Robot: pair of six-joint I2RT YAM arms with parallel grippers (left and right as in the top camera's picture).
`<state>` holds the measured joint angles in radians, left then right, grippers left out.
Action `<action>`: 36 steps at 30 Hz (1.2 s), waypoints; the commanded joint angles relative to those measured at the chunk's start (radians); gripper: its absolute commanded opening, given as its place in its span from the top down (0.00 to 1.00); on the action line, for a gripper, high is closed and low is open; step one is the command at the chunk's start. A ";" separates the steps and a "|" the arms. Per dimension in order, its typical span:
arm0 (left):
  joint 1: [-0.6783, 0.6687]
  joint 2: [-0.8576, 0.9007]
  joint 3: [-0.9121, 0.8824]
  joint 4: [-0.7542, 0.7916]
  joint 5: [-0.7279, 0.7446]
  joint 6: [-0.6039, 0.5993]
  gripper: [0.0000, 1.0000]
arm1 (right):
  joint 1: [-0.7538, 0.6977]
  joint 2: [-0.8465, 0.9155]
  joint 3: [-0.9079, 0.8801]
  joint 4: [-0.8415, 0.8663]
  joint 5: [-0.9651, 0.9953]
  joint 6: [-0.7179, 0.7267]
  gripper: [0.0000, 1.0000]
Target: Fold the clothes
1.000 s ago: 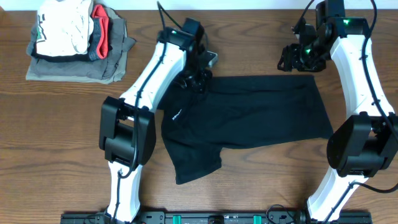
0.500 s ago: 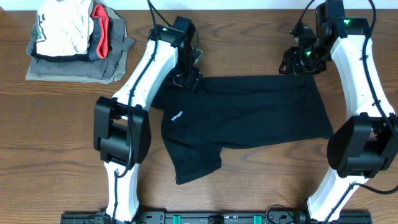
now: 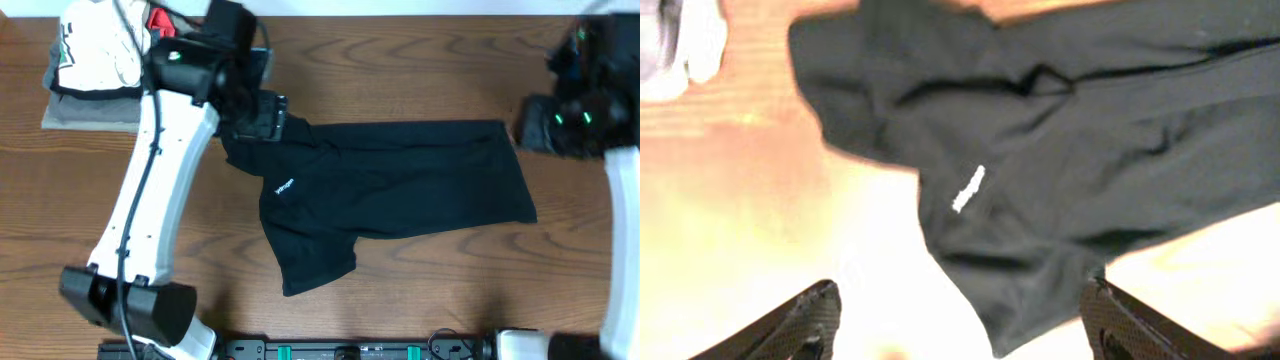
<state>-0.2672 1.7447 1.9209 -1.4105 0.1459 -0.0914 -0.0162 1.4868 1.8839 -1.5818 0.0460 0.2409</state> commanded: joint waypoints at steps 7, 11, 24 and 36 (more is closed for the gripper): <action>-0.012 0.016 -0.162 -0.040 0.005 -0.154 0.16 | 0.008 -0.135 -0.208 -0.005 0.168 0.216 0.37; -0.053 0.016 -0.345 0.002 0.037 -0.149 0.16 | 0.008 -0.143 -0.362 0.106 0.156 0.215 0.37; -0.164 -0.044 -0.823 0.347 0.150 -0.249 0.17 | 0.008 -0.141 -0.551 0.336 0.076 0.122 0.36; -0.162 -0.190 -1.130 0.540 0.203 -0.291 0.34 | 0.008 -0.140 -0.551 0.356 0.077 0.098 0.36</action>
<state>-0.4320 1.5684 0.8181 -0.8734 0.3191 -0.3756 -0.0162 1.3506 1.3357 -1.2316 0.1261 0.3550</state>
